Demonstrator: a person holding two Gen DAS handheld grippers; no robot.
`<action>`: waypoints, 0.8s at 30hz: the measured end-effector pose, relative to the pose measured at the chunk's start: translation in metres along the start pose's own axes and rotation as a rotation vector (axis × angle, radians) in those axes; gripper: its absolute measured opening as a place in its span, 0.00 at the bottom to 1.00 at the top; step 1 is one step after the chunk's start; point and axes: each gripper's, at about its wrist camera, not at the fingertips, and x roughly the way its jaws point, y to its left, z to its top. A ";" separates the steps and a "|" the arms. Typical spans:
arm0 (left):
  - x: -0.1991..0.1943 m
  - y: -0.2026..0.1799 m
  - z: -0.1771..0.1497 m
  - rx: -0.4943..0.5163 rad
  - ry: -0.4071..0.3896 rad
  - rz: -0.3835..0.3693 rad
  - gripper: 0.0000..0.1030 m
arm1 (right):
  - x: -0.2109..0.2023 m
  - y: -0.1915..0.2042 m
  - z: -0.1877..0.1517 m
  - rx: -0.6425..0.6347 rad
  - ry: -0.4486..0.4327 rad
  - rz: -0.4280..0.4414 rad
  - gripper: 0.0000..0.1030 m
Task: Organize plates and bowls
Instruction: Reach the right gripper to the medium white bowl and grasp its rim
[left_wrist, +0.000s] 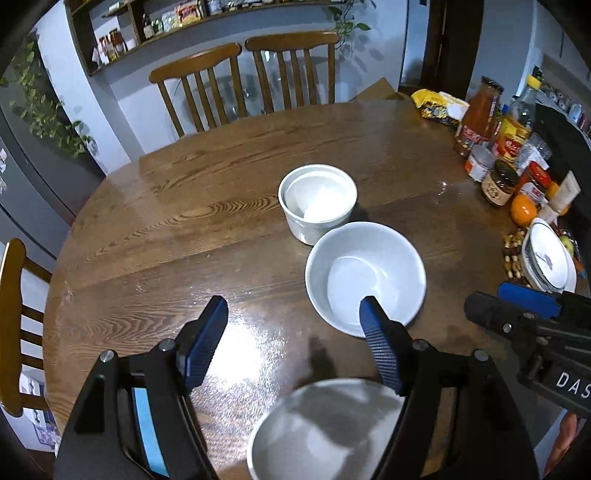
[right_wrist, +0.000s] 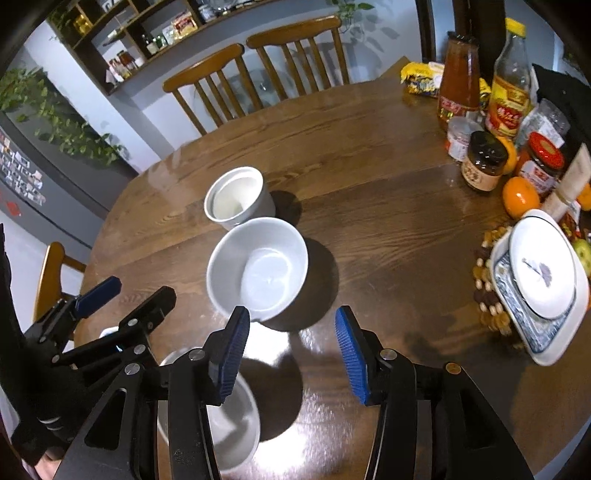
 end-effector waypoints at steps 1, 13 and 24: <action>0.003 0.000 0.001 -0.006 0.006 0.000 0.71 | 0.006 -0.001 0.003 0.002 0.009 -0.002 0.48; 0.041 0.001 0.010 -0.063 0.075 -0.057 0.71 | 0.044 -0.006 0.020 0.010 0.064 -0.008 0.48; 0.067 -0.001 0.010 -0.066 0.149 -0.103 0.46 | 0.073 -0.008 0.026 0.010 0.107 0.008 0.47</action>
